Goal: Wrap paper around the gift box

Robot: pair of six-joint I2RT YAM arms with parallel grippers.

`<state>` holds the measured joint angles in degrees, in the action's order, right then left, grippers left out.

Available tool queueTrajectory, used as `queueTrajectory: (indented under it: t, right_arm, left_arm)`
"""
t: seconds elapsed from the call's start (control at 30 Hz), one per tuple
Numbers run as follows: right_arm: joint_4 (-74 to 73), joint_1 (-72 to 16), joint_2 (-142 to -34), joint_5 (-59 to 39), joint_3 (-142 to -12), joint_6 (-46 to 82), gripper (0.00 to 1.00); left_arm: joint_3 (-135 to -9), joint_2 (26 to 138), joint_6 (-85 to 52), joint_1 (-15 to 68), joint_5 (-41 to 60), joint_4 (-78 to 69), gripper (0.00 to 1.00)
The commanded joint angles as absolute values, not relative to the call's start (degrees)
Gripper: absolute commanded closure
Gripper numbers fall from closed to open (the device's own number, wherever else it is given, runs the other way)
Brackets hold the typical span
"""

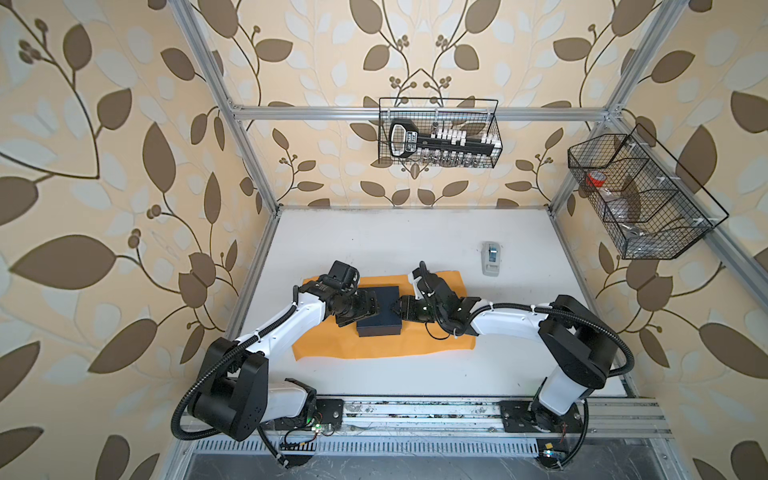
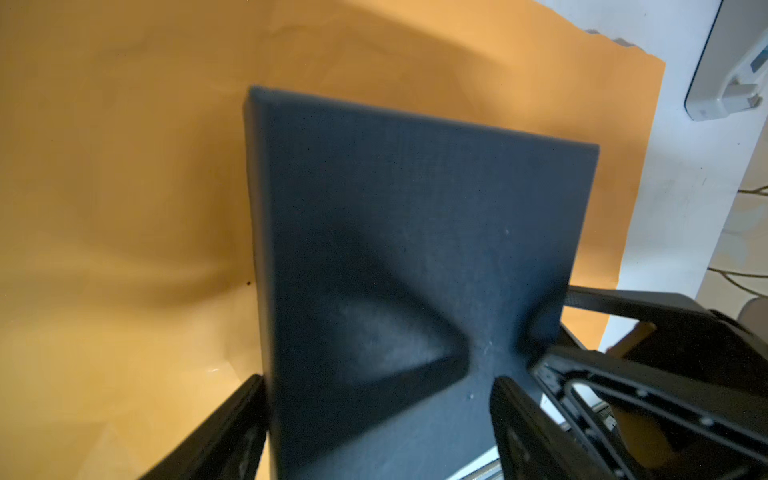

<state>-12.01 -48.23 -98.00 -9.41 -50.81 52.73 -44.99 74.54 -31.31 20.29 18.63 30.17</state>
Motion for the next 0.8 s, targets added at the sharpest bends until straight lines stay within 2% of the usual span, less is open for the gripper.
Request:
queueTrajectory:
  t: [0.0, 0.27, 0.47, 0.6, 0.77]
  right_arm:
    - [-13.6, -49.1, -98.9, -10.4, -52.3, 54.0, 0.53]
    - [-12.4, -48.9, -97.6, -9.3, -52.2, 52.9, 0.51]
    - [-8.3, -44.8, -90.3, -7.5, -48.8, 50.7, 0.36]
    - [-1.5, -38.5, -79.2, -5.3, -42.1, 47.3, 0.25]
    - [4.3, -24.0, -65.8, -10.0, -29.2, 45.6, 0.17]
  left_arm:
    - [-46.4, 75.1, -30.1, 20.9, 18.7, 28.0, 0.16]
    - [-46.9, 76.6, -30.3, 20.9, 19.8, 27.1, 0.16]
    - [-46.8, 77.1, -30.6, 20.9, 19.1, 26.9, 0.15]
    - [-47.6, 78.0, -30.3, 20.9, 19.3, 27.3, 0.14]
    - [-47.8, 77.9, -30.1, 20.9, 18.3, 28.3, 0.11]
